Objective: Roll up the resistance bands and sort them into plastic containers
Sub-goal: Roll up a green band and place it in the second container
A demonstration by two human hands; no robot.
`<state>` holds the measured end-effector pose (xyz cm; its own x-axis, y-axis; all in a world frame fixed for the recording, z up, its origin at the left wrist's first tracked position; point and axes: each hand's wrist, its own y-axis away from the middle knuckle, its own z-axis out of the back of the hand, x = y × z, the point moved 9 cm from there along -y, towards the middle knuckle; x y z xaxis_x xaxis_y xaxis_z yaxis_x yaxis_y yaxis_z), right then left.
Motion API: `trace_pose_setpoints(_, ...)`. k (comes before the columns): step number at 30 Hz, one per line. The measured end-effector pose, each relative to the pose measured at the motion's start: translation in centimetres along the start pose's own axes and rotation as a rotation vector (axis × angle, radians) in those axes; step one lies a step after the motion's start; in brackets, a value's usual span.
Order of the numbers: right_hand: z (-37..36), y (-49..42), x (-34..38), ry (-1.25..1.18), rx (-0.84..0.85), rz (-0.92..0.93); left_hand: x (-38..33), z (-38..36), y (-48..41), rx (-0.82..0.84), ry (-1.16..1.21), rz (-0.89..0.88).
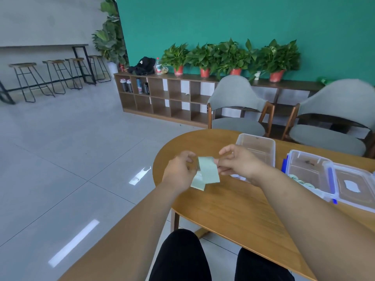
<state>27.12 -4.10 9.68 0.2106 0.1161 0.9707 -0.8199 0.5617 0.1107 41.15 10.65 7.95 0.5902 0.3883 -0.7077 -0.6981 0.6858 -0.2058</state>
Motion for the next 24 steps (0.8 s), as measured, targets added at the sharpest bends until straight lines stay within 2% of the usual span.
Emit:
trace_pose_setpoints(6, -0.7, -1.2, -0.3, -0.201, -0.030, -0.116, -1.8, 0.3, 1.1, -0.007, -0.029, -0.287)
trace_pose_setpoints(10, -1.0, -1.6, -0.4, -0.268, -0.044, -0.147, -2.9, 1.7, 1.3, -0.121, -0.032, -0.365)
trace_pose_setpoints(14, -0.6, -1.3, 0.4, -0.134, -0.081, -0.101, -3.1, 3.3, 0.7, -0.189, 0.123, -0.279)
trace_pose_setpoints(18, -0.2, -0.3, 2.6, 0.029, -0.122, 0.108, -2.8, 4.0, -0.4, -0.212, 0.313, -0.129)
trace_pose_setpoints(24, 0.4, 1.0, 5.3, -0.011, -0.212, 0.289, -4.1, 4.9, -0.7, -0.169, 0.537, -0.043)
